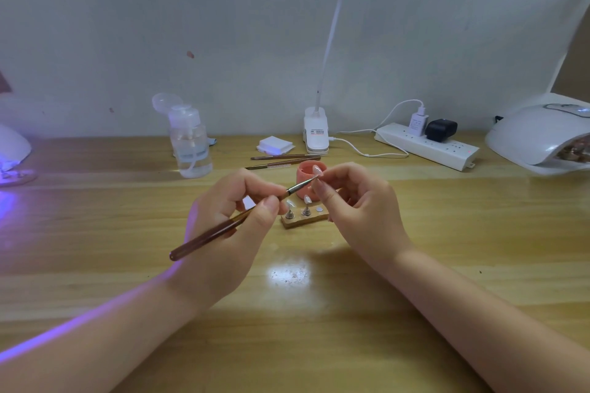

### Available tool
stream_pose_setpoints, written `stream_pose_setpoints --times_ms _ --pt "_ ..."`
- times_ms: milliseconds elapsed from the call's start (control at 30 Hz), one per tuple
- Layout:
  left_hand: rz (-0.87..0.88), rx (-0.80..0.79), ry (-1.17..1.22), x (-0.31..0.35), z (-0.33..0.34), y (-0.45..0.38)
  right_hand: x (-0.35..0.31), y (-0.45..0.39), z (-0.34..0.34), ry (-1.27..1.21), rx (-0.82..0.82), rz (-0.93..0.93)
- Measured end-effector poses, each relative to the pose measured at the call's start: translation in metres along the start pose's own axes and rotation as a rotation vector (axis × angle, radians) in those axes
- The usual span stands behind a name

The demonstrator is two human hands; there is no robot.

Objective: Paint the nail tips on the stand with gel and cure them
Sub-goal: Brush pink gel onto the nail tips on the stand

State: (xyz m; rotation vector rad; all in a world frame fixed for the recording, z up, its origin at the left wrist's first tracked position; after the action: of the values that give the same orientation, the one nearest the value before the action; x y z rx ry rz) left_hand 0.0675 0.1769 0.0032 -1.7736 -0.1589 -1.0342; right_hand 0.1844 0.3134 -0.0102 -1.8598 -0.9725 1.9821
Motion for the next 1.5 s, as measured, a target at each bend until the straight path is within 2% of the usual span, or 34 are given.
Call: stream_pose_setpoints --times_ms 233,367,533,700,1000,1233,1500 --pt "-0.091 0.01 -0.012 -0.0053 0.0031 -0.0014 -0.0015 -0.0002 -0.0018 0.052 0.056 -0.083" --pt "-0.071 -0.04 -0.028 -0.0041 0.0048 0.0008 -0.0004 -0.0007 -0.0034 0.089 0.065 -0.107" --pt "-0.014 -0.026 0.011 -0.0009 0.0018 0.0006 0.0001 -0.0012 -0.003 0.101 0.055 -0.134" --pt "-0.051 0.024 -0.014 -0.0022 0.0029 -0.0016 -0.0006 -0.0015 -0.0025 0.082 0.075 -0.154" --pt "0.023 -0.029 -0.009 0.002 0.0016 0.0011 0.0018 -0.0021 -0.003 0.071 0.06 -0.144" --pt "-0.06 0.01 -0.033 0.0002 0.004 -0.0008 0.0 -0.0026 -0.0017 0.094 0.069 -0.173" --pt "0.001 -0.001 -0.034 0.0028 0.0012 0.0004 -0.0013 -0.0043 -0.0053 0.162 0.069 -0.191"
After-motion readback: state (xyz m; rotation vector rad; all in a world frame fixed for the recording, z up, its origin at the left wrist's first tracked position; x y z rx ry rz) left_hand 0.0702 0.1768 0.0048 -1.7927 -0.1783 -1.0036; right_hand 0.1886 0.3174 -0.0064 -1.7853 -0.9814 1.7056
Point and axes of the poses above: each hand's wrist, its own y-axis away from the middle knuckle, its own z-axis out of the palm, x = y × z, the point moved 3 cm from there along -y, towards the middle knuckle, and after that the axes turned 13 degrees about x, right-handed, at the moved point
